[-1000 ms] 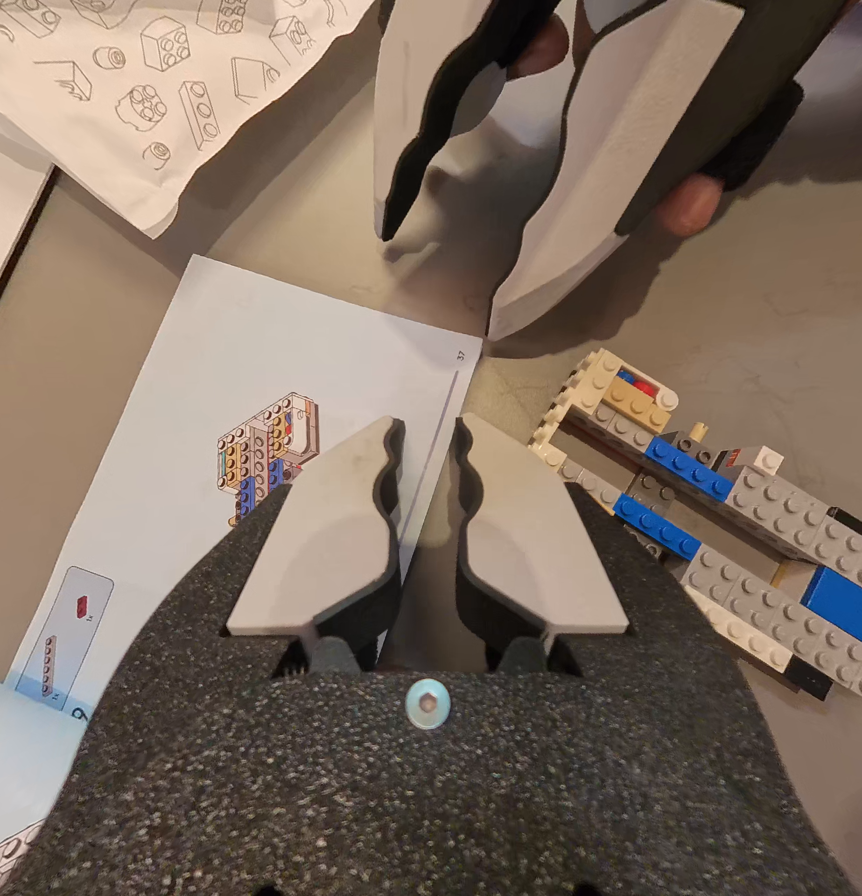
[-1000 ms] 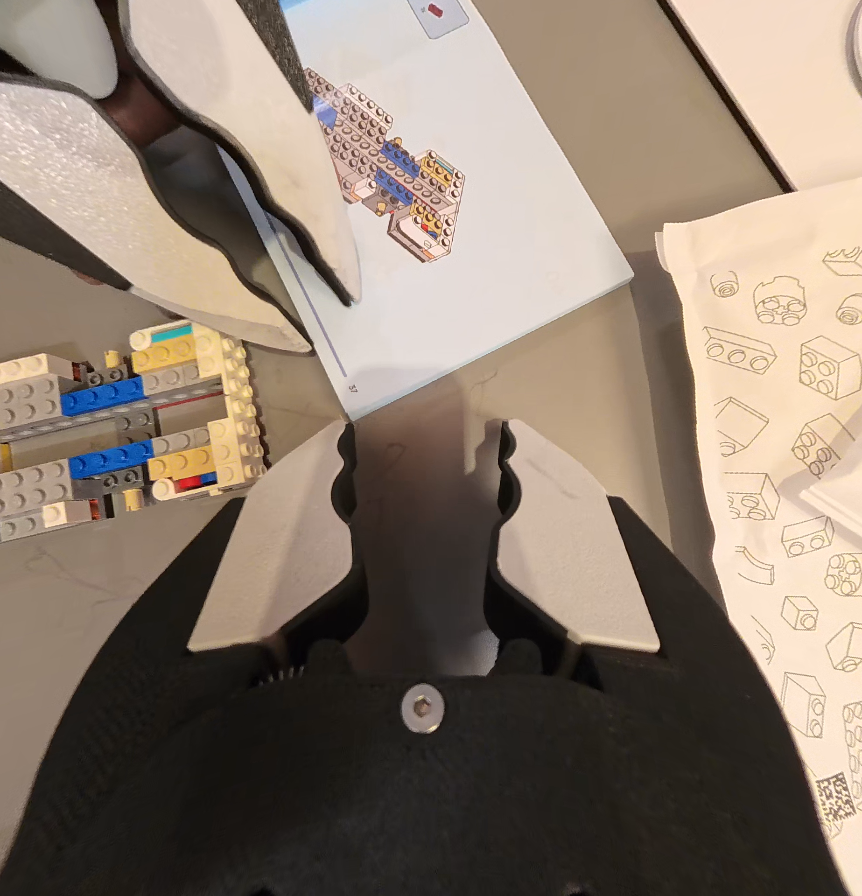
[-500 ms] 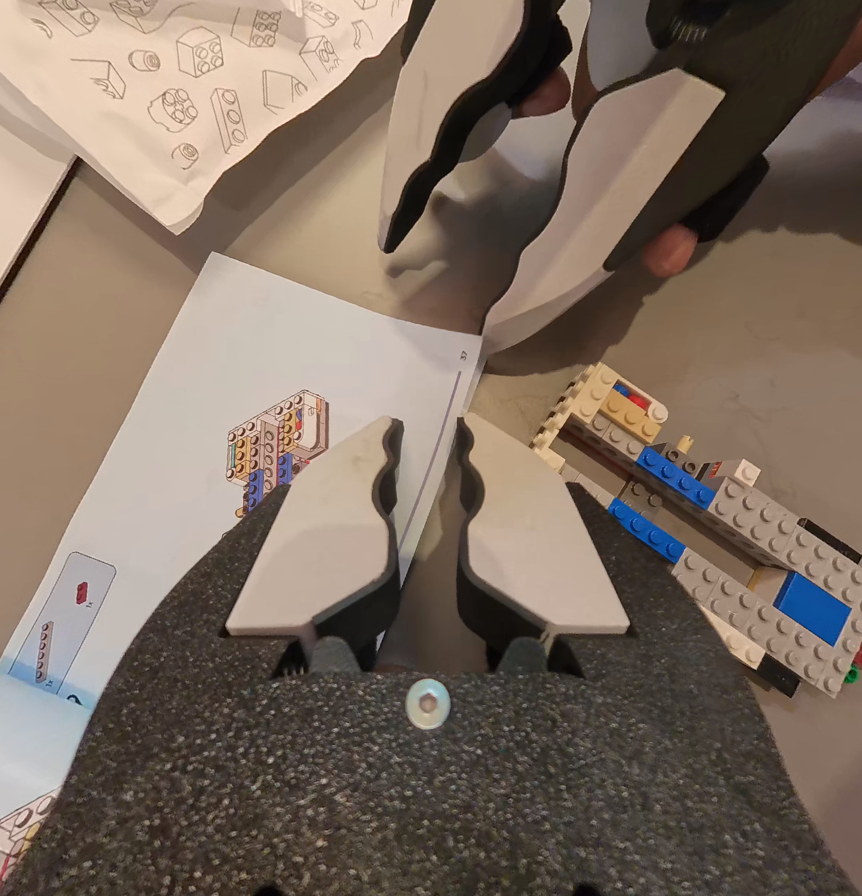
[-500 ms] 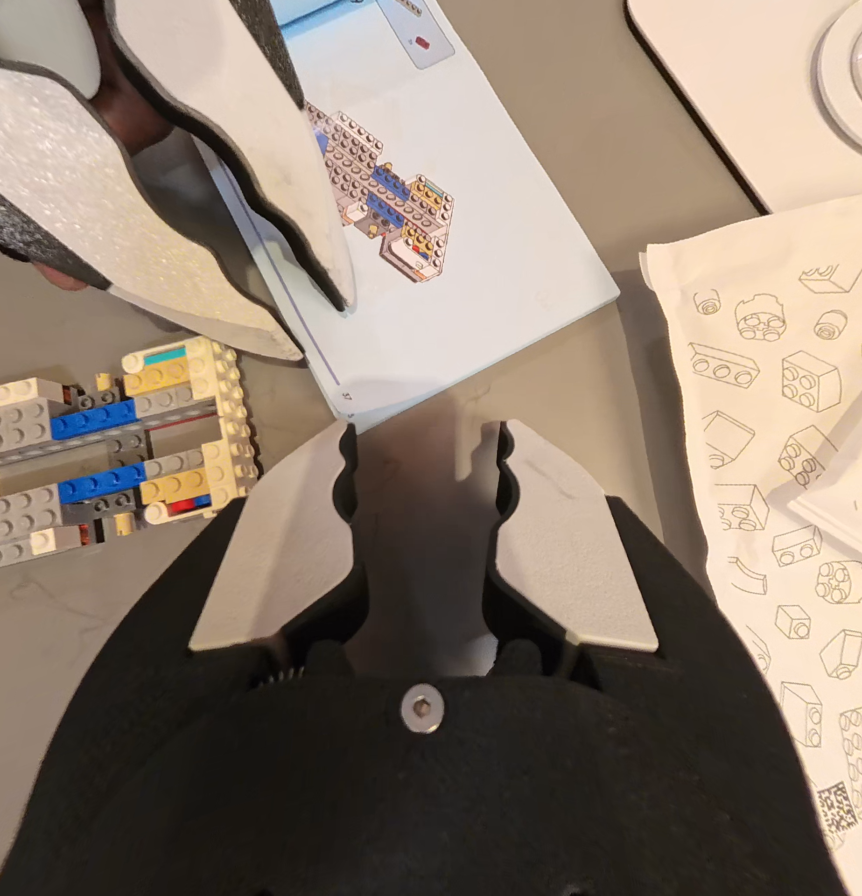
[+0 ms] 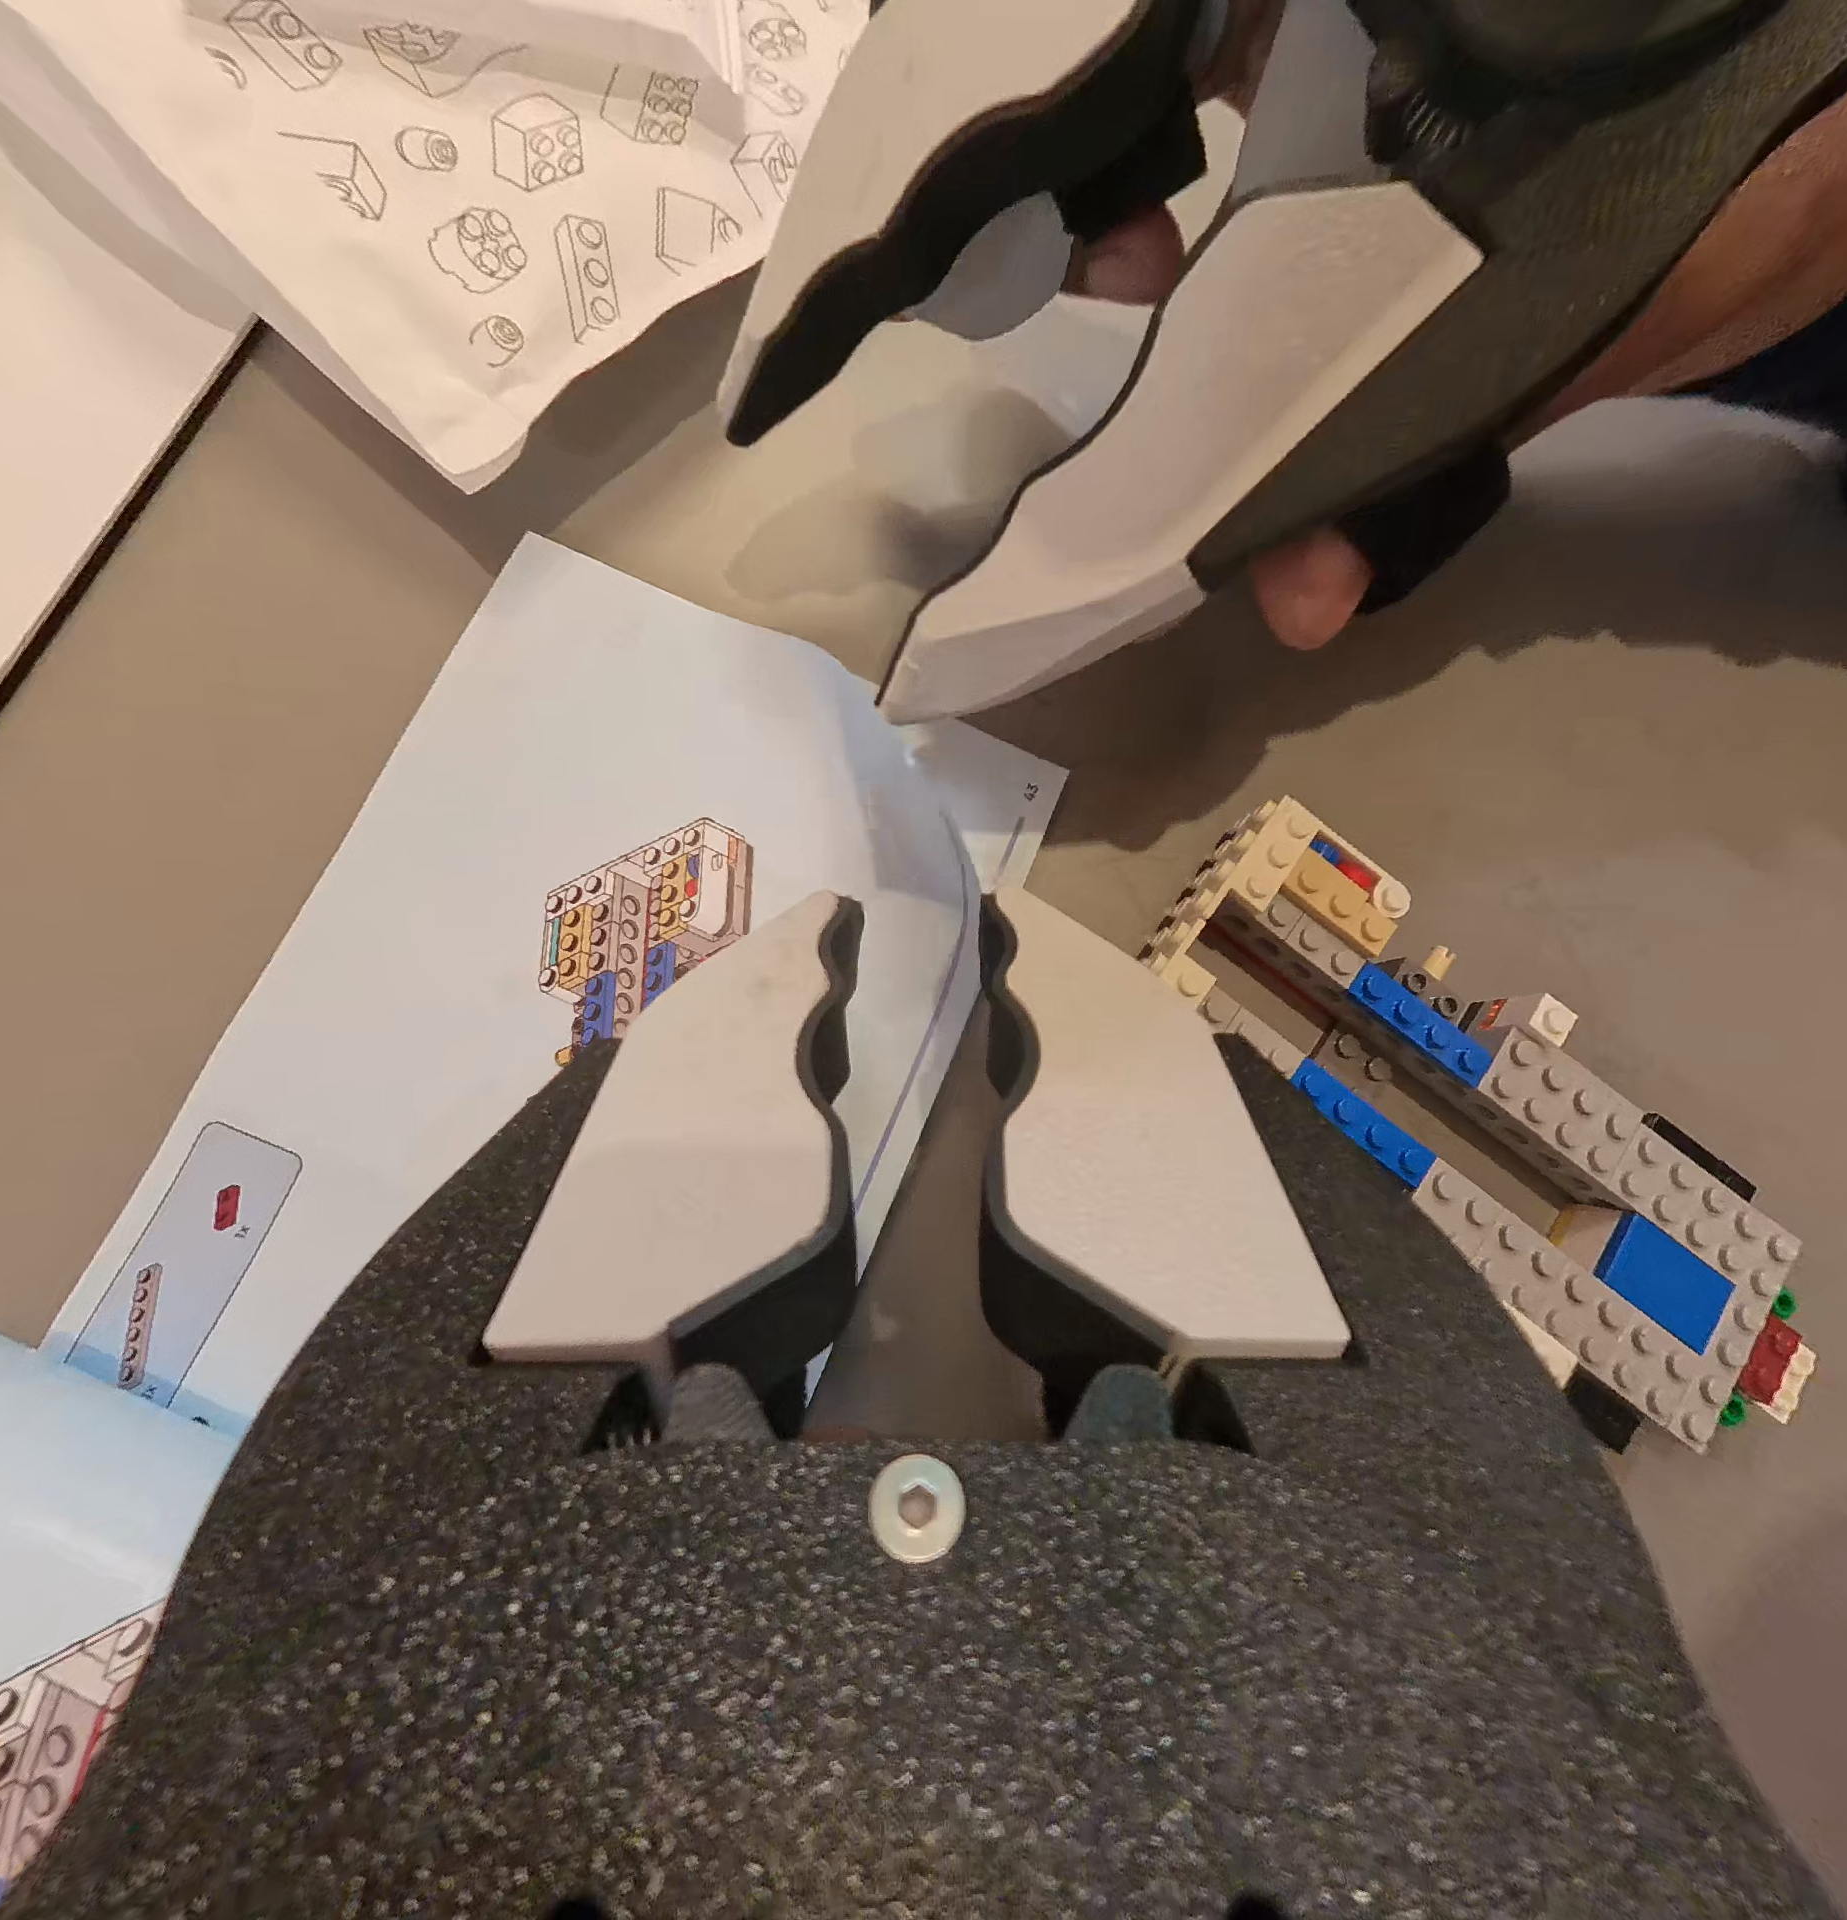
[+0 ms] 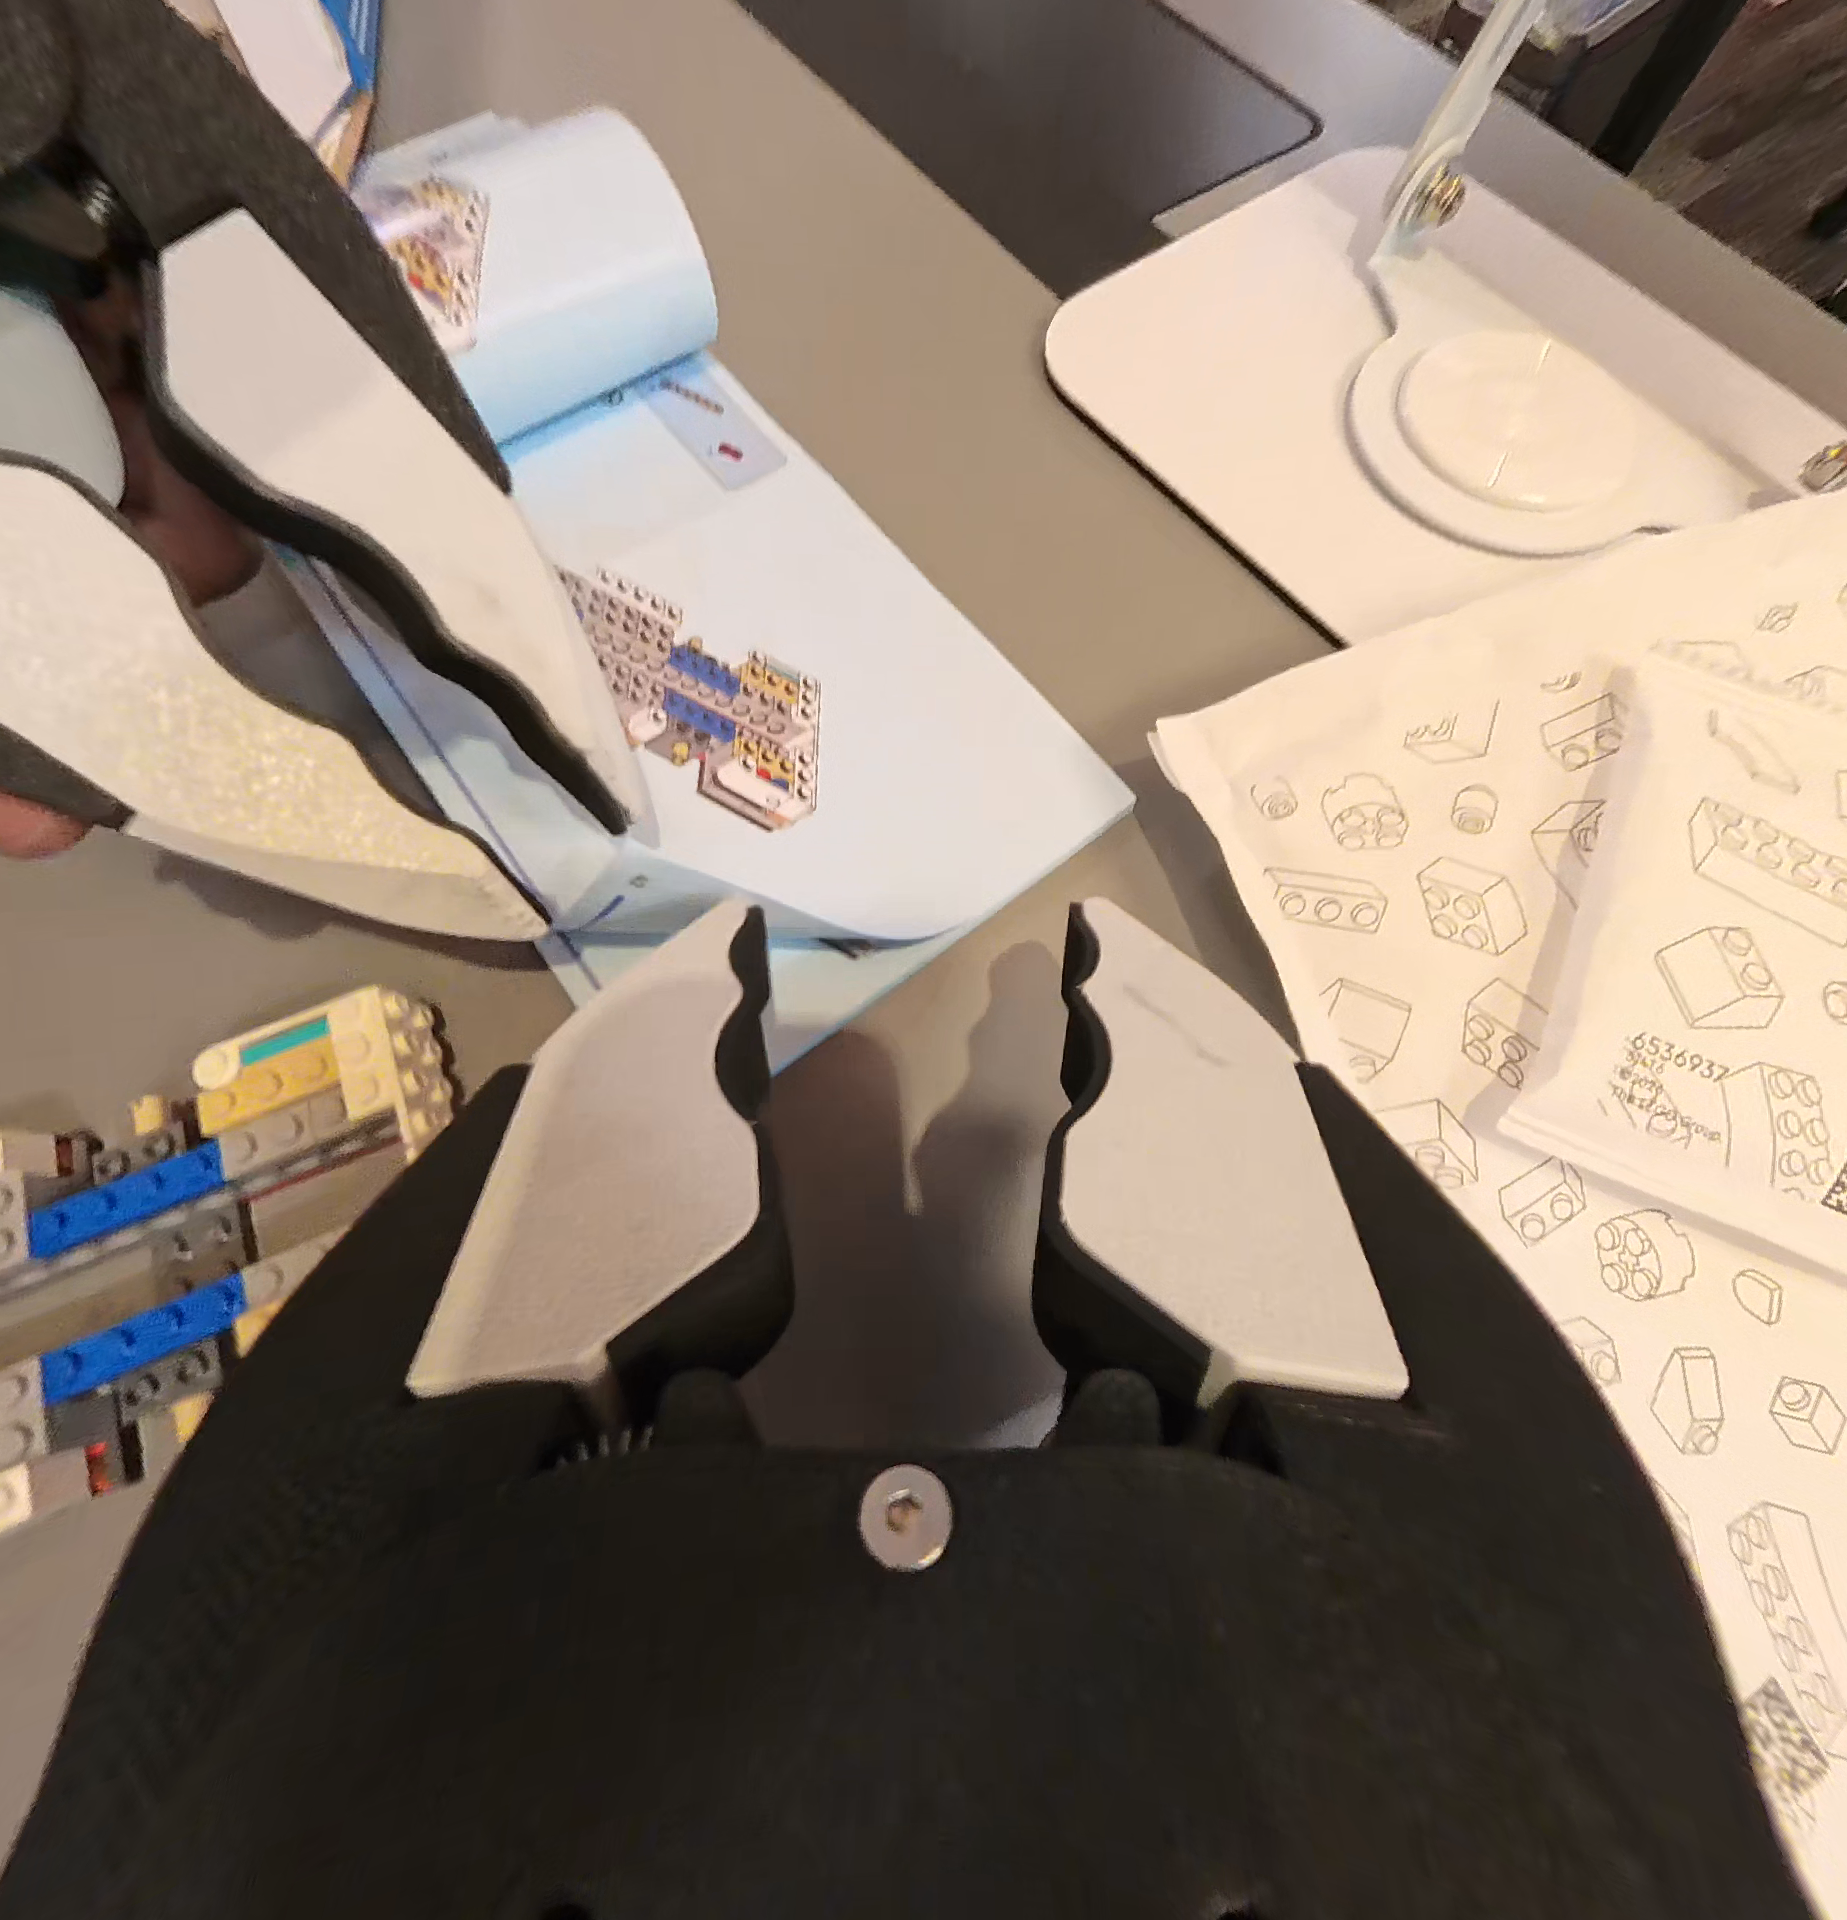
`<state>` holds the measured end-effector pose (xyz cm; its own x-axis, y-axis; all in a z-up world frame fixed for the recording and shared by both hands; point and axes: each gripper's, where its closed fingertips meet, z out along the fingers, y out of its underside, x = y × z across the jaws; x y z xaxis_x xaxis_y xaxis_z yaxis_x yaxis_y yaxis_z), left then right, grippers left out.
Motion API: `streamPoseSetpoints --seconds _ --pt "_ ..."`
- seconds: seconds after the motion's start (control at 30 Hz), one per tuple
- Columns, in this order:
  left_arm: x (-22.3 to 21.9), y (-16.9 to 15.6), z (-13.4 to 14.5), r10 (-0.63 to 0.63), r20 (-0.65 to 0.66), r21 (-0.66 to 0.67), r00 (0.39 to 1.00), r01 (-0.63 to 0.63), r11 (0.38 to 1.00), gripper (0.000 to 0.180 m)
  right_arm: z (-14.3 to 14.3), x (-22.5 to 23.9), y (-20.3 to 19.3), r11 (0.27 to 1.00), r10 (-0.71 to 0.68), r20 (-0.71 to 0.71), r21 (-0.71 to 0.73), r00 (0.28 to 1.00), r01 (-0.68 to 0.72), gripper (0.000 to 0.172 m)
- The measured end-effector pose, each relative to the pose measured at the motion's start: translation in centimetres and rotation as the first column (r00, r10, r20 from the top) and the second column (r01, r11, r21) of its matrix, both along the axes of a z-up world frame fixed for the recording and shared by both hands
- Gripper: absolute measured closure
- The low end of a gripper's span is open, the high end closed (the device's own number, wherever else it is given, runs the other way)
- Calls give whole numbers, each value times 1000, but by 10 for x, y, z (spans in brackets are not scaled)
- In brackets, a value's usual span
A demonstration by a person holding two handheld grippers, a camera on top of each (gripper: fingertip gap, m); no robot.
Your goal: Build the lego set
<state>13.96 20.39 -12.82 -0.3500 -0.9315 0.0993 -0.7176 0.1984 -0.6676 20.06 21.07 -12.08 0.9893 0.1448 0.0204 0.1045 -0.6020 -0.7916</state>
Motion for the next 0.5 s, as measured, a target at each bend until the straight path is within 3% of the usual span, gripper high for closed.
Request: streamPoseSetpoints --seconds 0.27,0.5 --pt "-2 2 17 22 6 -168 1000 -21 986 161 2 -12 12 999 1 9 39 1000 -1 117" --pt "-2 4 24 84 -39 -383 996 -92 919 164 1 -17 10 999 16 -25 44 1000 -15 117"
